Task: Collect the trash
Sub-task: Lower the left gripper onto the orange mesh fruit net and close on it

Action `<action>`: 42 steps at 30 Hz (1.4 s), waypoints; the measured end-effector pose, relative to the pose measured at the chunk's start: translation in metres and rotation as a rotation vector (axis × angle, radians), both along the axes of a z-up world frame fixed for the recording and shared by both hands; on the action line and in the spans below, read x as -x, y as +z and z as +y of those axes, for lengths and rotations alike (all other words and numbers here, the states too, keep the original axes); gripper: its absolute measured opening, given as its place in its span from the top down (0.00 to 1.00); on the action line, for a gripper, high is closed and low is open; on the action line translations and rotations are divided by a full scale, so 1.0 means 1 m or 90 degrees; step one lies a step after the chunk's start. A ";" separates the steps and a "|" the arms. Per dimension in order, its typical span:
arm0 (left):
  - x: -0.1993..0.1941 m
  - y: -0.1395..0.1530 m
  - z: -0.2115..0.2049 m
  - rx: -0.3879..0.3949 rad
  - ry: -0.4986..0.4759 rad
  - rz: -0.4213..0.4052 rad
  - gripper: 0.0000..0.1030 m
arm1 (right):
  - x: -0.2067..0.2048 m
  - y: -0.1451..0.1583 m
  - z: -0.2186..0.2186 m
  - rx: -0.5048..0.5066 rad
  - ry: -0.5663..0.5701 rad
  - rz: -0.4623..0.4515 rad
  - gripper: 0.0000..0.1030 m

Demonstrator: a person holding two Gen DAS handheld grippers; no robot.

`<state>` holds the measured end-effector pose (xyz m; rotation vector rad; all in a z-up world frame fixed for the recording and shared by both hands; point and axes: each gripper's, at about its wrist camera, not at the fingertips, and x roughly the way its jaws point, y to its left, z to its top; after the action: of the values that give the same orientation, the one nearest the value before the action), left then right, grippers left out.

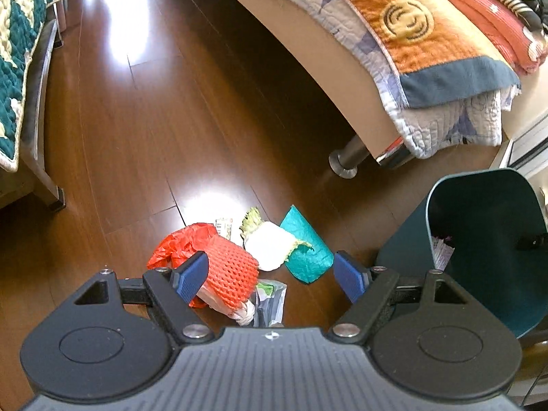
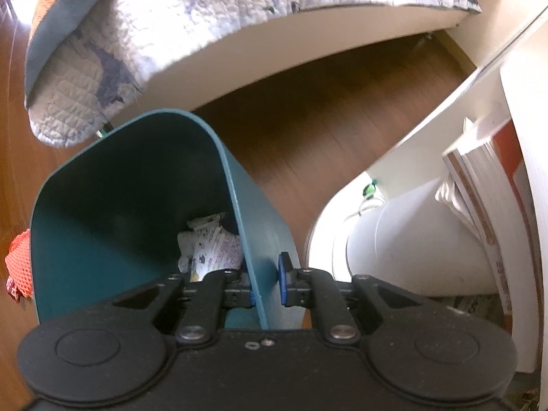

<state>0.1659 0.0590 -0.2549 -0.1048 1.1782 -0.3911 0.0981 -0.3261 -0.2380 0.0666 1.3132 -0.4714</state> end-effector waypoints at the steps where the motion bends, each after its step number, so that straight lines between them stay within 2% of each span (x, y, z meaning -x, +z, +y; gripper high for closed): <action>1: 0.000 -0.001 -0.001 -0.005 -0.003 0.000 0.23 | 0.001 -0.001 0.001 0.004 0.011 0.012 0.91; 6: -0.001 -0.015 0.004 -0.033 -0.008 0.004 0.23 | 0.005 -0.009 0.014 0.046 0.131 0.110 0.92; 10: -0.003 -0.036 0.015 -0.053 -0.007 0.022 0.23 | 0.004 -0.012 0.015 0.056 0.174 0.154 0.92; 13: -0.007 -0.059 0.022 -0.061 -0.004 0.042 0.23 | 0.003 -0.014 0.015 0.062 0.188 0.160 0.92; 16: -0.019 -0.088 0.023 -0.048 0.013 0.087 0.23 | -0.001 -0.015 0.018 0.062 0.198 0.164 0.93; 18: -0.027 -0.103 0.017 -0.031 0.015 0.103 0.23 | -0.002 -0.014 0.020 0.062 0.206 0.165 0.93; 21: -0.038 -0.127 0.004 -0.035 0.025 0.123 0.23 | -0.004 -0.013 0.022 0.063 0.209 0.159 0.93; 24: -0.045 -0.154 -0.007 -0.025 0.050 0.170 0.23 | -0.006 -0.012 0.024 0.062 0.211 0.154 0.93; 29: -0.053 -0.183 -0.020 -0.065 0.081 0.186 0.23 | -0.006 -0.013 0.024 0.061 0.216 0.151 0.93; 32: -0.051 -0.189 -0.020 -0.059 0.096 0.188 0.24 | -0.004 -0.009 0.023 0.061 0.218 0.150 0.92; 35: -0.049 -0.188 -0.019 -0.074 0.100 0.180 0.48 | -0.004 -0.009 0.020 0.060 0.215 0.147 0.92; 36: -0.049 -0.188 -0.018 -0.078 0.103 0.184 0.60 | -0.003 -0.009 0.019 0.059 0.212 0.146 0.92; 37: -0.049 -0.188 -0.017 -0.080 0.107 0.187 0.68 | -0.003 -0.009 0.019 0.060 0.212 0.146 0.93; 38: -0.048 -0.187 -0.015 -0.080 0.112 0.188 0.68 | -0.002 -0.009 0.019 0.060 0.212 0.146 0.93; 39: -0.047 -0.185 -0.012 -0.077 0.115 0.187 0.72 | -0.002 -0.009 0.020 0.059 0.212 0.147 0.93; 40: -0.046 -0.183 -0.011 -0.075 0.115 0.185 0.81 | -0.001 -0.009 0.020 0.060 0.213 0.147 0.93; 42: -0.044 -0.178 -0.009 -0.089 0.122 0.176 0.85 | 0.000 -0.009 0.020 0.060 0.212 0.145 0.93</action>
<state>0.2103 0.0501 -0.4331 -0.1528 1.4511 -0.1272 0.0985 -0.3059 -0.2474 -0.2881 1.4883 -0.2591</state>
